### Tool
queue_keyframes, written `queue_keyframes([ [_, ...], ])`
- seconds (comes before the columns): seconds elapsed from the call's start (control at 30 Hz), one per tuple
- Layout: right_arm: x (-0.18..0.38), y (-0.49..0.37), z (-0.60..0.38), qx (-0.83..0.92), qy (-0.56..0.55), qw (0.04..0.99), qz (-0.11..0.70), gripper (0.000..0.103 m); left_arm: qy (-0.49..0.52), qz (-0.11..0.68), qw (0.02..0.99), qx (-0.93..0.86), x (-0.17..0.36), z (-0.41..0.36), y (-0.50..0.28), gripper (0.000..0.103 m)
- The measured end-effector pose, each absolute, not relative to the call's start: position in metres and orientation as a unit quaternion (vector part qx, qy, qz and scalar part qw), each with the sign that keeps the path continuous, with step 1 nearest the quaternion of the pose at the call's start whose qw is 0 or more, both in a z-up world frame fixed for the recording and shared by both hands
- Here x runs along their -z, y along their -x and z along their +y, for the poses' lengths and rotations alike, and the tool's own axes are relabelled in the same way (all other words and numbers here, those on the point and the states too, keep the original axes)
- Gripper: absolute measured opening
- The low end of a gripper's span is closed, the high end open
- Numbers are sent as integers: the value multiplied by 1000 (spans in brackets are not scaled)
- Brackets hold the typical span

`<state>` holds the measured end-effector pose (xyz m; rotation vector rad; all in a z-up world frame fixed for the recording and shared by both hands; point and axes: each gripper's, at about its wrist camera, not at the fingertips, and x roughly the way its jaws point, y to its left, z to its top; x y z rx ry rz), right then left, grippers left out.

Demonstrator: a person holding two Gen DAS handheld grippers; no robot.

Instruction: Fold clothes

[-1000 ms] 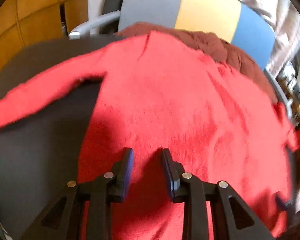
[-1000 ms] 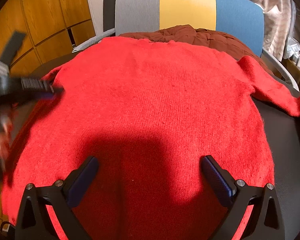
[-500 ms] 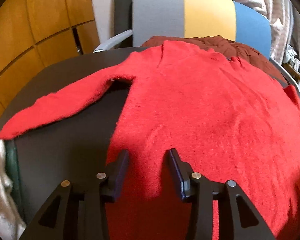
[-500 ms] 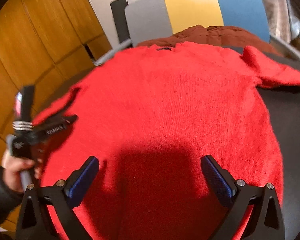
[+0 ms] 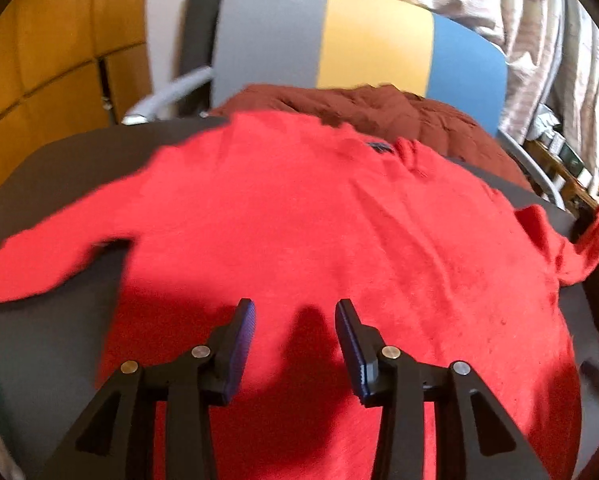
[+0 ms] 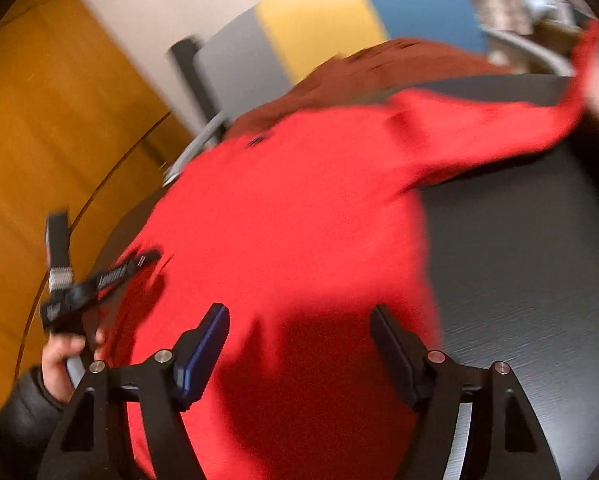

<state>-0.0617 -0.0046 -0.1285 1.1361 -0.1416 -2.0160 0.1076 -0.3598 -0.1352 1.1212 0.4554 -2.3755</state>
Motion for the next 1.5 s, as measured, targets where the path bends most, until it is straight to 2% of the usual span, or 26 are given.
queue_keyframes([
  [0.23, 83, 133, 61, 864, -402, 298, -58, 73, -388, 187, 219, 875, 154, -366, -110, 44],
  [0.37, 49, 184, 77, 899, -367, 234, -45, 55, -382, 188, 218, 878, 156, -366, -109, 47],
  [0.5, 32, 234, 91, 916, -358, 174, -51, 43, -375, 195, 218, 880, 158, -365, -110, 48],
  [0.87, 17, 352, 128, 921, -376, 36, -91, 43, -366, 198, 222, 882, 162, -365, -107, 48],
  [0.97, 29, 366, 122, 916, -394, 29, -74, 43, -364, 198, 226, 882, 163, -363, -106, 49],
  [1.03, 36, 369, 119, 916, -399, 18, -47, 26, -363, 197, 228, 882, 164, -363, -106, 49],
  [1.07, 38, 371, 120, 915, -401, 14, -43, 7, -363, 197, 228, 882, 164, -362, -106, 49],
  [1.3, 12, 346, 133, 923, -355, 89, -121, 7, -359, 196, 233, 882, 165, -360, -104, 49],
  [1.5, -32, 303, 86, 915, -318, 217, -121, 7, -358, 197, 233, 882, 165, -360, -105, 49],
])
